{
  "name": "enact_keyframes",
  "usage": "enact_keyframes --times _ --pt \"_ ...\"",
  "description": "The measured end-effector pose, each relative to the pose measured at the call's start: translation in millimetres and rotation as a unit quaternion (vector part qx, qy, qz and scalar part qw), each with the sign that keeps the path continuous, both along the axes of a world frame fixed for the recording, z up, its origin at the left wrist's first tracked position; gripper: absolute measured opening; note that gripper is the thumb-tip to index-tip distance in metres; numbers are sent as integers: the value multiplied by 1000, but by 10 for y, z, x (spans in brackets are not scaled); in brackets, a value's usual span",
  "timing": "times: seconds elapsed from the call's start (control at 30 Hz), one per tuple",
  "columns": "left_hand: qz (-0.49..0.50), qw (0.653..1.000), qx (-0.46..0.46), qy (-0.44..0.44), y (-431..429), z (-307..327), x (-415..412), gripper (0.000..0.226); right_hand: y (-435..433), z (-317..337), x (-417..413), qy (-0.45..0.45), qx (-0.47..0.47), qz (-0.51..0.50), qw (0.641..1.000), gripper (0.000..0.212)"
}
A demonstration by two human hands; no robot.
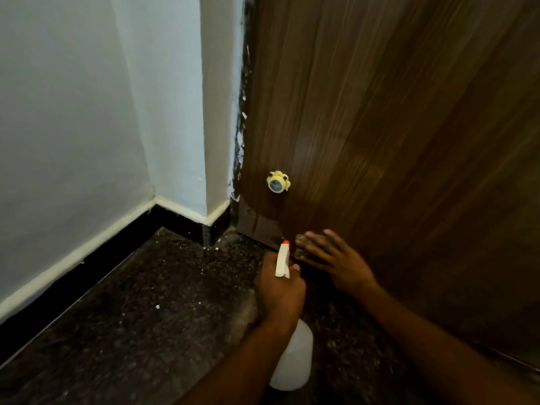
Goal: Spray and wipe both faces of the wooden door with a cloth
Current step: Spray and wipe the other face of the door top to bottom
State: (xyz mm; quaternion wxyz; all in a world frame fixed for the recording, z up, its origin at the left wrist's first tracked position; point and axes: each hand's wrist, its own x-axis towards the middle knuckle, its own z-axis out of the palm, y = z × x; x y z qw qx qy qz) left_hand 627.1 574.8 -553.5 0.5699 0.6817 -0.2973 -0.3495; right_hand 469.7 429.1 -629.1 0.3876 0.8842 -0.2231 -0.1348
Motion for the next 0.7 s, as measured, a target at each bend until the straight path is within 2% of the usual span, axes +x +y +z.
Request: enact_keyframes --times 0.03,0.1,0.17,0.2,0.3,0.47,0.5,0.53,0.63,0.7 --pt "5 1000 5 -14 19 3 66 26 -39 -115 257 30 15 -17 999 91" --pt "22 999 9 -26 34 28 250 26 -163 -255 686 76 -17 -42 996 107" --pt "46 998 7 -30 33 55 476 29 -252 -241 1027 81 -39 -53 995 114" --pt "58 998 1 -36 28 68 586 32 -282 -190 1166 58 -43 -53 996 110" --pt "92 995 -11 -32 0 44 868 39 -328 4 1627 -78 -69 16 994 76" --pt "81 996 14 -26 -81 -55 960 39 -299 221 2024 -256 -57 -1 965 71" --pt "77 997 13 -23 -122 -53 958 37 -309 193 2023 -263 -52 -7 963 69" --pt "73 997 11 -16 -159 -42 955 34 -302 148 2008 -242 -53 -10 969 69" --pt "74 997 22 -16 -222 -17 971 32 -302 -33 1907 -98 -54 5 994 79" --pt "79 997 19 -16 -222 -5 992 32 -353 -61 1867 -72 -43 20 996 84"
